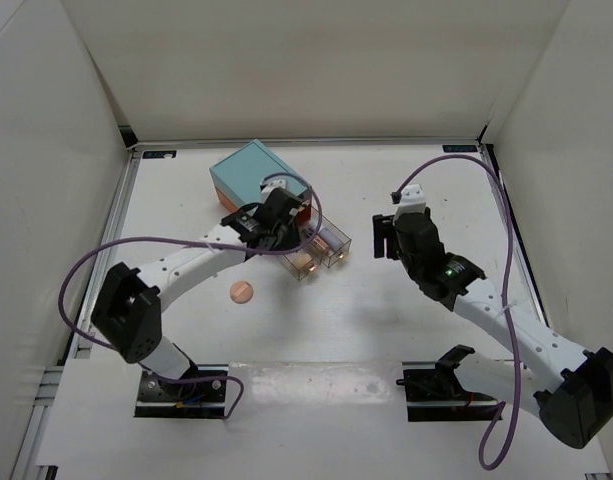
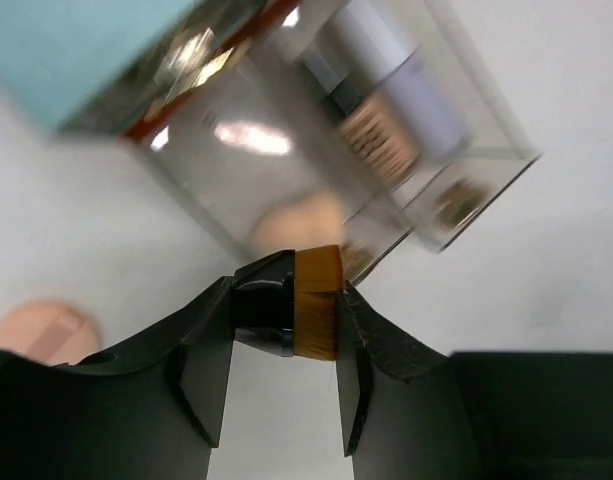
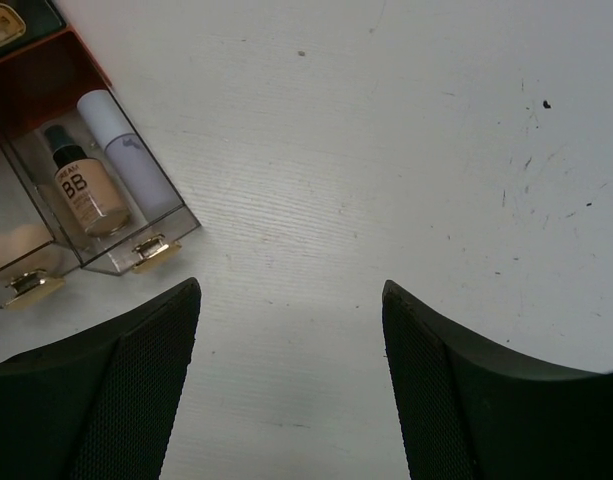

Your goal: Organize the makeup

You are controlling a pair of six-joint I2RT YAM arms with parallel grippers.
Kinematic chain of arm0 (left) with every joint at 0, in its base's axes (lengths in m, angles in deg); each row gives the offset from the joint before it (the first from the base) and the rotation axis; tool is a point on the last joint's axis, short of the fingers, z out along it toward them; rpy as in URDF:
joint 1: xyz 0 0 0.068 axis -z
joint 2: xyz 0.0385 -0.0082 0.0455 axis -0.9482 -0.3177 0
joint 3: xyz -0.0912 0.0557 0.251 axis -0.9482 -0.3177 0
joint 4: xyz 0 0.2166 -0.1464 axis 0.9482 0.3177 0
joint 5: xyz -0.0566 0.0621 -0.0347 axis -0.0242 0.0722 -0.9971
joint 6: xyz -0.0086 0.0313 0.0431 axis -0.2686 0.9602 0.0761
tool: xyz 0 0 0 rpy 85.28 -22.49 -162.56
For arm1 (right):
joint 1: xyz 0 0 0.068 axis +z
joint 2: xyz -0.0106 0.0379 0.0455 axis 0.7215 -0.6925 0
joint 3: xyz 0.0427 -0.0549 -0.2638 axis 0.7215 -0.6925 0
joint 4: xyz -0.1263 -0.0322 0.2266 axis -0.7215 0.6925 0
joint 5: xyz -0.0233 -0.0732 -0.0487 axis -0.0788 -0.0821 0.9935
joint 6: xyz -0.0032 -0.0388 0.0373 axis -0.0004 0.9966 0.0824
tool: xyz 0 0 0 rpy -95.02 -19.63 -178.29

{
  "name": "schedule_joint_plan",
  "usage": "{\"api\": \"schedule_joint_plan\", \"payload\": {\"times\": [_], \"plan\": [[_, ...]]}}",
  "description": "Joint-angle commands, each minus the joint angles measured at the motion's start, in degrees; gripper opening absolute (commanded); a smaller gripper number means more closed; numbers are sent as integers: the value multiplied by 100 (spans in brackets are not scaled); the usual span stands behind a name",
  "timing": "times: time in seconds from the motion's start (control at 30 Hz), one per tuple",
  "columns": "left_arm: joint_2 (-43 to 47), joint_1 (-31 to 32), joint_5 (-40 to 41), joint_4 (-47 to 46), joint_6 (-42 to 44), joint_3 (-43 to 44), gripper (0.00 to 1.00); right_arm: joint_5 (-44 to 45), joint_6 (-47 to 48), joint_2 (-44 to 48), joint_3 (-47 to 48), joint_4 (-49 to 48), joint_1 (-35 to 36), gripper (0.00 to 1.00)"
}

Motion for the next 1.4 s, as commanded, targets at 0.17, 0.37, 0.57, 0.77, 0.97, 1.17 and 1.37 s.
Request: {"api": "schedule_joint_plan", "payload": {"times": [0.17,0.37,0.57,0.77,0.97,1.17,1.37], "plan": [[-1332,-249,139,321,245,1299,53,258,49,278,-80,74,-238,76],[-965,-214,148,323,289,1283,73,241,66,471,-151,110,-344,77],[-157,-205,-19,428,482,898,96,135,31,489,-212,39,-361,77],[740,-424,122,1060,-420,-236,98,-23,-4,419,-282,-13,-379,77],[1233,-925,332,1377,-1414,-1494,98,-216,31,226,-221,-31,-379,77],[1409,-1435,315,922,-1952,-2311,87,-392,-144,50,-168,-31,-379,77],[1234,-1770,210,569,-1908,-2637,68,-322,-145,172,-151,74,-370,77]]}}
